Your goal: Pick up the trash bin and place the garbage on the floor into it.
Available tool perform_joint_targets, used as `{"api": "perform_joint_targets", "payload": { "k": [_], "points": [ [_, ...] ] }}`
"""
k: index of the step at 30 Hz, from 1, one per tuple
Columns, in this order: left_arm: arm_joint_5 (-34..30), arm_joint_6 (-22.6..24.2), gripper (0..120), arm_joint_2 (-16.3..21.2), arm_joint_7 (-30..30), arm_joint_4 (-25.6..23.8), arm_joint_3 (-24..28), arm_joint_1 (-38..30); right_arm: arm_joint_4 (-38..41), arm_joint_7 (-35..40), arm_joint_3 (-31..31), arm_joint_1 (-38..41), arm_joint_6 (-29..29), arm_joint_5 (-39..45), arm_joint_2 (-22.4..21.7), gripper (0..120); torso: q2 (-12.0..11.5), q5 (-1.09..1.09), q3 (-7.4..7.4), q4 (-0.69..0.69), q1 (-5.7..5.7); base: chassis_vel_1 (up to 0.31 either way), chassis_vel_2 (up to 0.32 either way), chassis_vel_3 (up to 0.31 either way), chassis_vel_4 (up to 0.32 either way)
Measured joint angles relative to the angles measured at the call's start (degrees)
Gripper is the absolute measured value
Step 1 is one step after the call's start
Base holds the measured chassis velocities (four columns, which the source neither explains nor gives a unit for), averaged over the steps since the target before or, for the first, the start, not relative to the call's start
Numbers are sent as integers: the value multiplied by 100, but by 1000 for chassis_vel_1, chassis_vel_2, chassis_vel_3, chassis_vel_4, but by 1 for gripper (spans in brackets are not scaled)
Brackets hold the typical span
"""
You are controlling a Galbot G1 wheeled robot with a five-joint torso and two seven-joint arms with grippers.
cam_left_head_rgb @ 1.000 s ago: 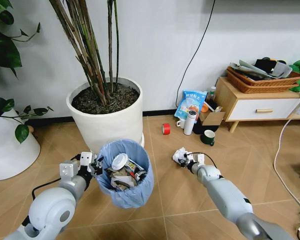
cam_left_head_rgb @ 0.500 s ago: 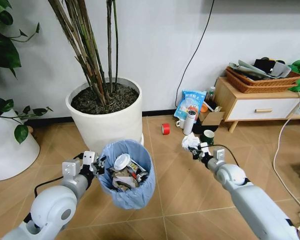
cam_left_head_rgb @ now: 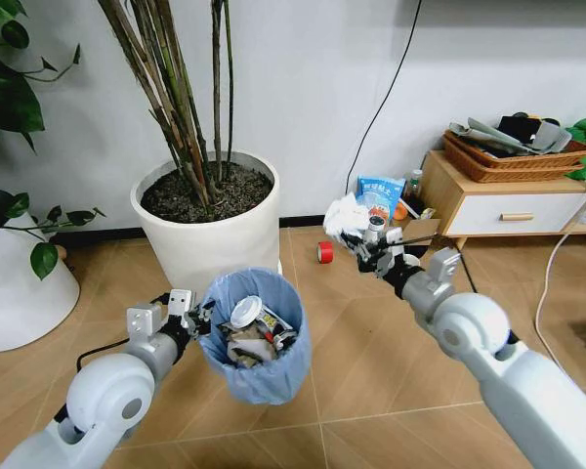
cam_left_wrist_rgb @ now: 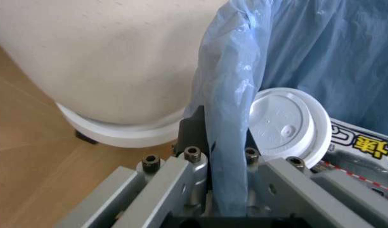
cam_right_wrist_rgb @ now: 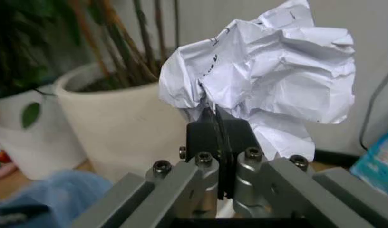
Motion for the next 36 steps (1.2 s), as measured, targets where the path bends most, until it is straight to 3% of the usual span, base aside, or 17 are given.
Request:
{"api": "perform_joint_targets", "payload": {
  "k": [6,19,33,36],
  "points": [
    [-344,37,0,54,-28,100,230,-355,494,147,-16,111,-98,374,-85,0,0,0,0,2,0,0,0,0,0],
    [-1075,125,0,5,-280,684,1440,-1866,1063,179,-139,65,-196,922,-329,0,-1,1,1,0,0,0,0,0,0],
    [-1272,154,0,18,-362,784,1546,-2187,1310,107,-517,-338,-459,861,-385,0,-1,1,1,1,0,0,0,0,0],
    [-1265,154,0,12,-363,784,1542,-2179,1303,2,-551,-341,-582,789,-397,7,-1,1,1,1,0,0,0,0,0]
  ]
}}
